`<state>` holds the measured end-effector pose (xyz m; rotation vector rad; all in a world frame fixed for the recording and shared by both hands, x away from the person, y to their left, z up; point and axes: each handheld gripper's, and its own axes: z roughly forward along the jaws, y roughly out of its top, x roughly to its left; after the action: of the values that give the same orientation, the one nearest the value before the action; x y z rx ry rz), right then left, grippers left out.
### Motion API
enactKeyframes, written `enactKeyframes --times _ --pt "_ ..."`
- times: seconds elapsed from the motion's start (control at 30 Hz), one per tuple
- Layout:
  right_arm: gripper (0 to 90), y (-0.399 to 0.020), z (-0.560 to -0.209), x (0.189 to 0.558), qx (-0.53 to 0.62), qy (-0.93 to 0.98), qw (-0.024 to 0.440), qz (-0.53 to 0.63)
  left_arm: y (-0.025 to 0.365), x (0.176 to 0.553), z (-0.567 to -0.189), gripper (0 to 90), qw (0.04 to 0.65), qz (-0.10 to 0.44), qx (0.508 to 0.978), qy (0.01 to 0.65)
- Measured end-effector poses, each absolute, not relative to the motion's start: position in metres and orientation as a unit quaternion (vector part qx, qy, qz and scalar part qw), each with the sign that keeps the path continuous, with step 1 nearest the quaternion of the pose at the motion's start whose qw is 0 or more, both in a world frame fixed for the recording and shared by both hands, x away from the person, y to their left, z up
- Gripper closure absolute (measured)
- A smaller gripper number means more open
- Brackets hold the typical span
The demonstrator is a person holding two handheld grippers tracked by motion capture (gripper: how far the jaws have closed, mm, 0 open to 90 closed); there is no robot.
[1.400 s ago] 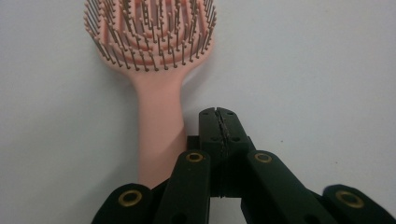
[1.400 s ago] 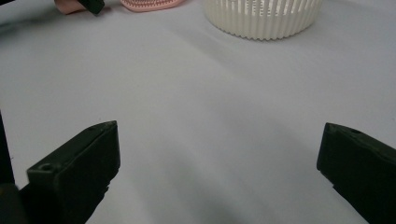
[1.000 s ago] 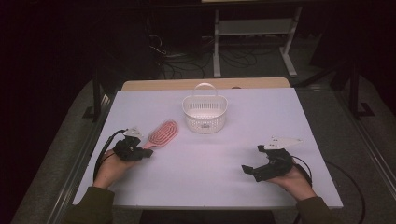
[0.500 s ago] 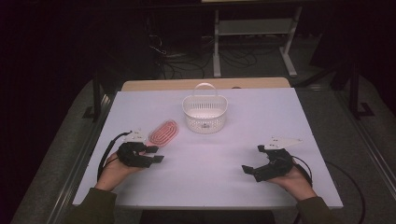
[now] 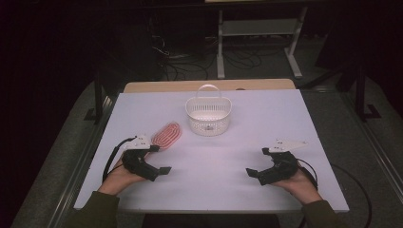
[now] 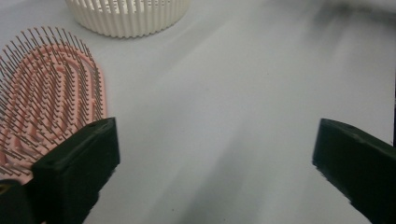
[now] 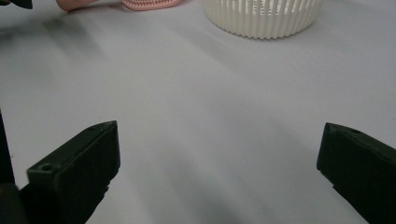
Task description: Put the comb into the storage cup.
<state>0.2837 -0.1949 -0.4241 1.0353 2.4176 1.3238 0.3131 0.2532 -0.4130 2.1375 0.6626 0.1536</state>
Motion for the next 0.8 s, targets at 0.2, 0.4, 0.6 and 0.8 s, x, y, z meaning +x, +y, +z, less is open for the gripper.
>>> enactKeyframes --times 0.2,0.4,0.6,0.8 --pt "0.0 -0.1951 -0.4241 0.2839 0.35 0.817 0.098 0.448 0.2549 0.314 -0.4127 0.0 0.435 0.067 0.856 0.269" --pt "0.0 -0.1952 -0.424 0.2838 0.35 0.817 0.098 0.448 0.2545 0.3142 -0.4122 0.0 0.433 0.068 0.857 0.271" --pt "0.0 -0.195 -0.4242 0.2842 0.35 0.816 0.099 0.449 0.2553 0.3152 -0.4104 0.0 0.433 0.075 0.855 0.275" --pt "0.0 -0.1942 -0.4247 0.2842 0.348 0.817 0.098 0.449 0.2558 0.3172 -0.4074 0.0 0.43 0.078 0.856 0.277"
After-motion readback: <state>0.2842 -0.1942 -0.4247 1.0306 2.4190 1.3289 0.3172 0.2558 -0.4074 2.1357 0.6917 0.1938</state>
